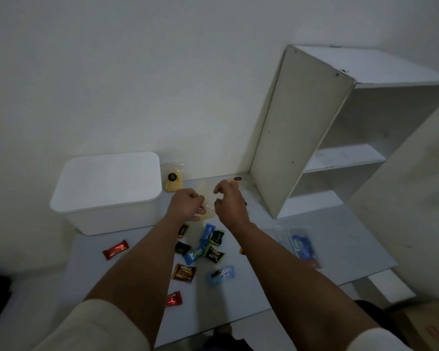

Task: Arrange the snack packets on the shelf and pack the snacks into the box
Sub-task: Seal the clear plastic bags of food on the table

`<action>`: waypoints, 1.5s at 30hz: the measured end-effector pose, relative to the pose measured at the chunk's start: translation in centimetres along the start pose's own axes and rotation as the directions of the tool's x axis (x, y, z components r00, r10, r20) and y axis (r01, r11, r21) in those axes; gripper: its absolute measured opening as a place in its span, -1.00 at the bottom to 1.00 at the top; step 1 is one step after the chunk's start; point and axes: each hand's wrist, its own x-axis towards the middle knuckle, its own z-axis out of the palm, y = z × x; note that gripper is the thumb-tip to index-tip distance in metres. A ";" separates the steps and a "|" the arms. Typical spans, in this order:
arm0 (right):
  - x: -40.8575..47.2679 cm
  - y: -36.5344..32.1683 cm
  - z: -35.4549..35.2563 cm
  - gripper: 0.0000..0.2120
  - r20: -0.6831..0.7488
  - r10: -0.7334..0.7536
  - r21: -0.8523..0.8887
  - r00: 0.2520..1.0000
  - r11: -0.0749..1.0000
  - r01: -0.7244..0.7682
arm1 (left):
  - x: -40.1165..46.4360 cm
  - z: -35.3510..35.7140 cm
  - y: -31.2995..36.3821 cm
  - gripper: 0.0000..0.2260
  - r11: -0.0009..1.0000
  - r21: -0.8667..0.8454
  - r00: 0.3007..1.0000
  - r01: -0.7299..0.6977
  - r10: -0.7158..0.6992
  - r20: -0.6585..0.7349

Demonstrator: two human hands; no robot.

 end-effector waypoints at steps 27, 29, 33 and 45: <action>3.9 8.6 -8.7 -0.69 0.260 0.021 0.286 0.965 0.953 -0.098 | -1.6 9.7 2.1 -0.71 0.957 0.154 0.936 -0.248 0.277 -0.219; 4.8 8.8 -10.2 -0.70 0.350 0.019 0.369 0.937 0.916 -0.157 | -1.6 10.4 2.6 -0.77 0.943 0.201 0.922 -0.266 0.310 -0.233; 6.1 9.5 -12.9 -0.74 0.497 0.011 0.419 0.867 0.873 -0.251 | -2.2 12.1 3.8 -0.86 0.919 0.208 0.880 -0.334 0.384 -0.280; 8.4 10.3 -16.7 -0.80 0.618 -0.161 0.468 0.769 0.862 -0.195 | -4.1 14.1 6.1 -0.81 0.955 0.003 0.866 -0.297 0.271 -0.419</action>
